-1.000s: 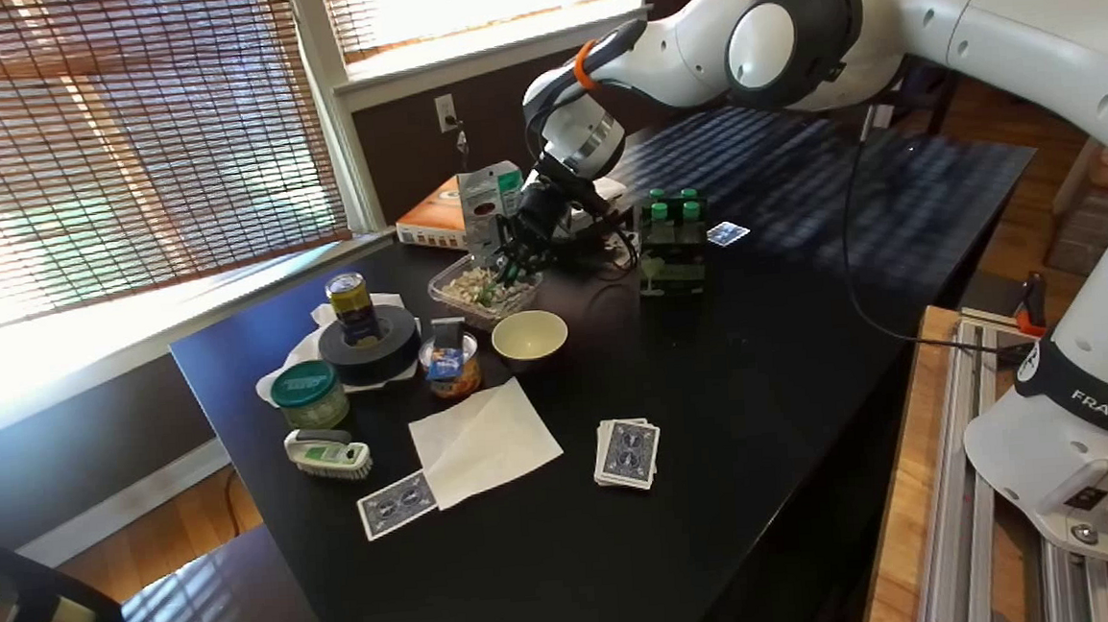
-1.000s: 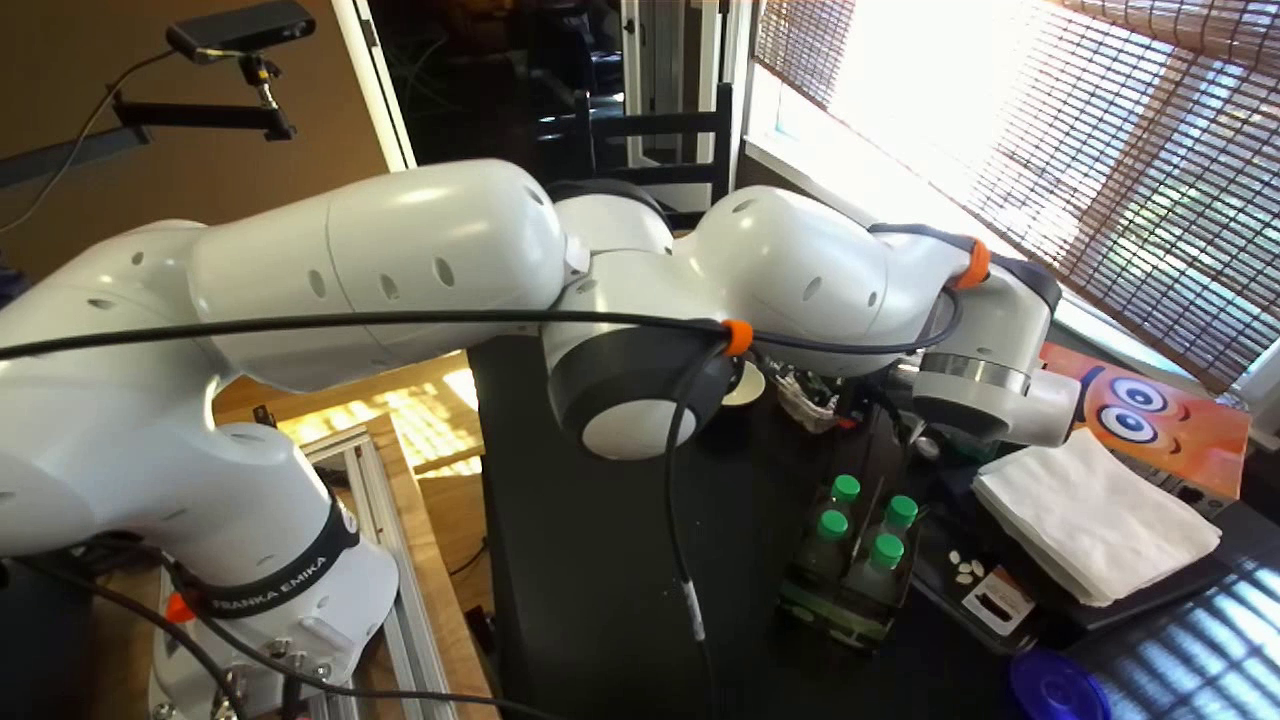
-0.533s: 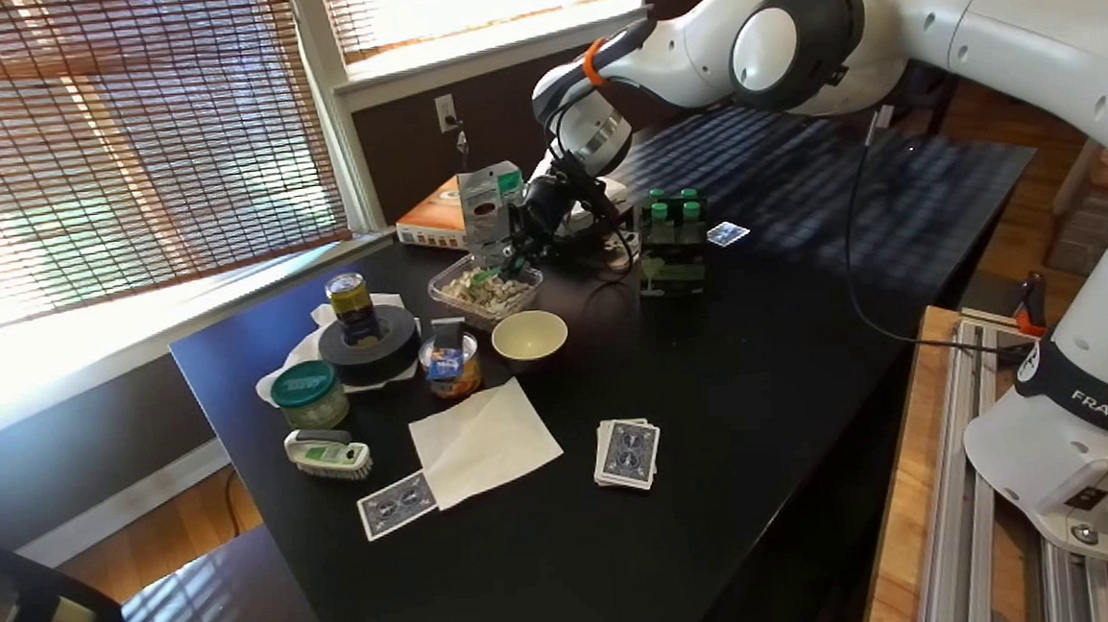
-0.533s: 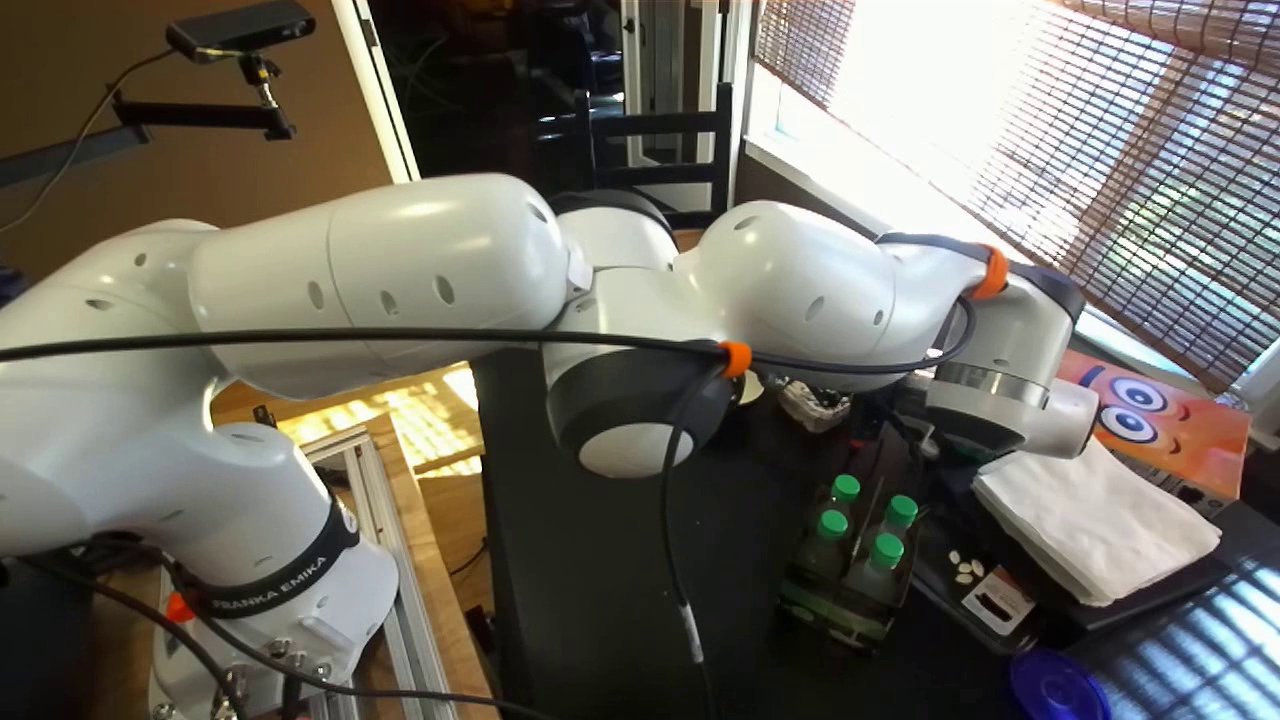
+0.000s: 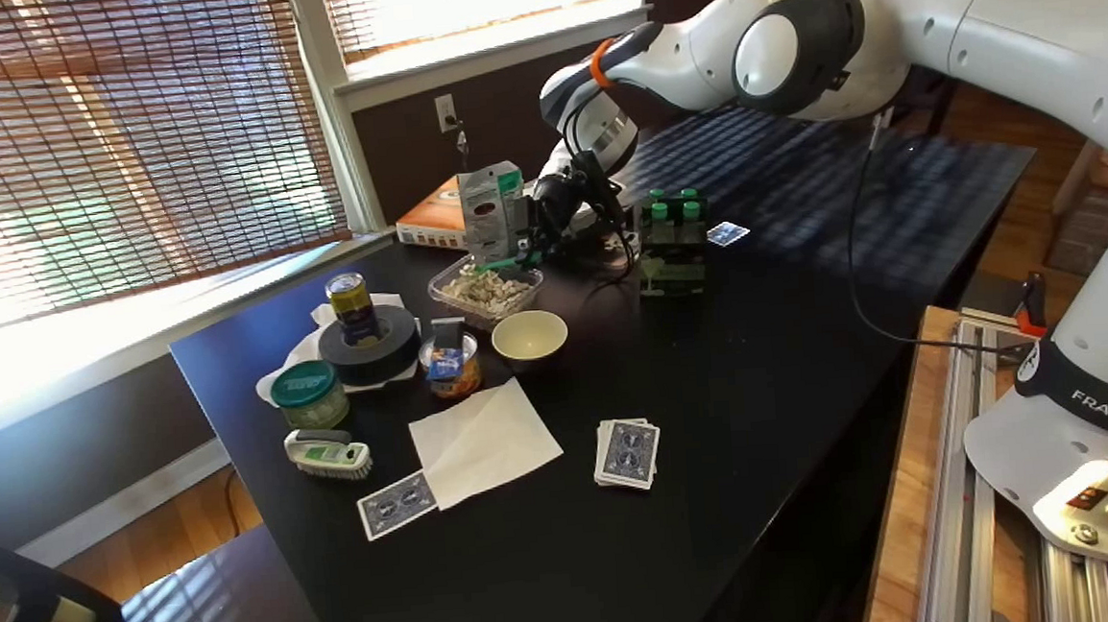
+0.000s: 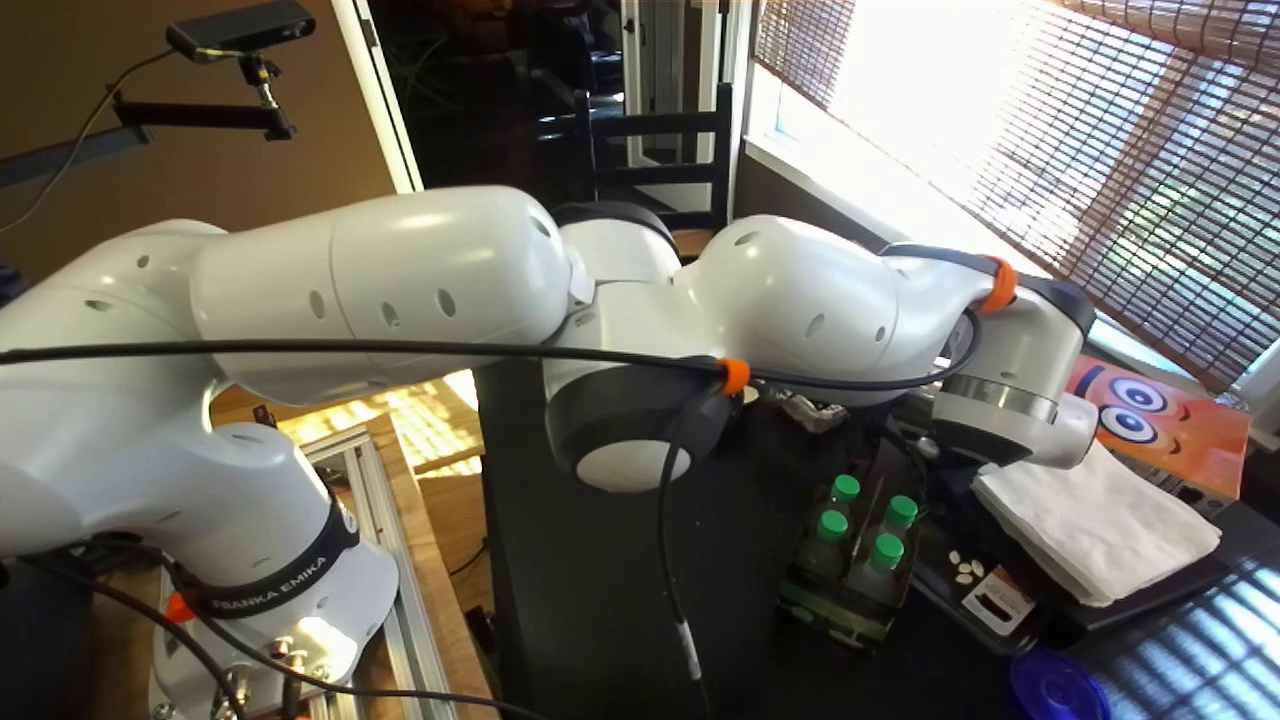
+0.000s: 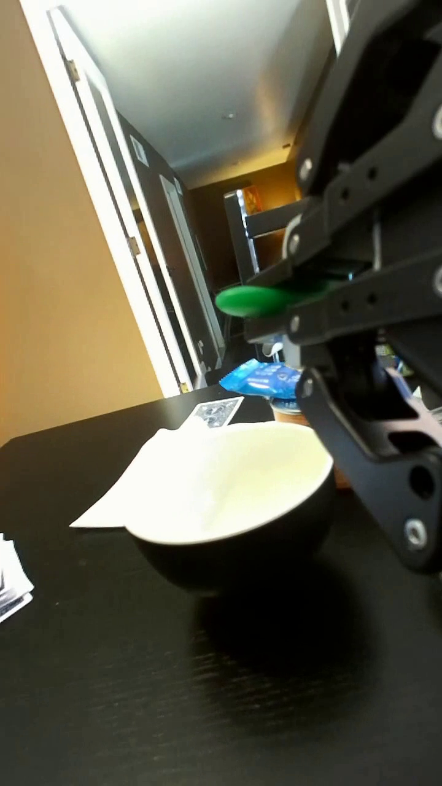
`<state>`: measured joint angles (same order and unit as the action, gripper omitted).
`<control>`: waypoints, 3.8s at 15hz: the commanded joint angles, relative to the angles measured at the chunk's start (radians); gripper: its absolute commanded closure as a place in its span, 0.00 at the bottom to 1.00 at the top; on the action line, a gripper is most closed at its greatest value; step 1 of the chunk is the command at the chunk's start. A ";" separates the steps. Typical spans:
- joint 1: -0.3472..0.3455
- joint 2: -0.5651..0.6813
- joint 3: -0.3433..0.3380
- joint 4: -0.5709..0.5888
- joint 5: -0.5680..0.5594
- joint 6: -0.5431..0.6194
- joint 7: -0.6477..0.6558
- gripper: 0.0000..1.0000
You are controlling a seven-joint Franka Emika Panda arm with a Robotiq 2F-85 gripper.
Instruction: Put a spoonful of the clear lunchbox's contents into the bowl
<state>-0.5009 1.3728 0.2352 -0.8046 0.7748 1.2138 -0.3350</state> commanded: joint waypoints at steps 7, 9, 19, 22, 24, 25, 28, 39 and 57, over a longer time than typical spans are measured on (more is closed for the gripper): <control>-0.019 0.002 0.023 0.092 0.007 -0.136 -0.055 0.97; -0.019 -0.015 0.028 0.107 0.012 -0.153 -0.020 0.97; -0.052 -0.126 0.068 0.066 0.077 -0.166 0.193 0.97; -0.067 -0.170 0.087 0.003 0.126 -0.141 0.225 0.97; -0.051 -0.126 0.078 0.079 0.099 -0.159 0.203 0.89; -0.054 -0.134 0.080 0.067 0.107 -0.158 0.210 0.89; -0.058 -0.147 0.081 0.043 0.114 -0.155 0.211 0.89; -0.096 -0.181 0.078 -0.019 0.123 -0.147 0.082 0.97; -0.161 -0.340 0.141 -0.239 0.127 -0.237 0.020 0.89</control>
<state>-0.6623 1.0334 0.3761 -1.0438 0.9021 0.9770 -0.3150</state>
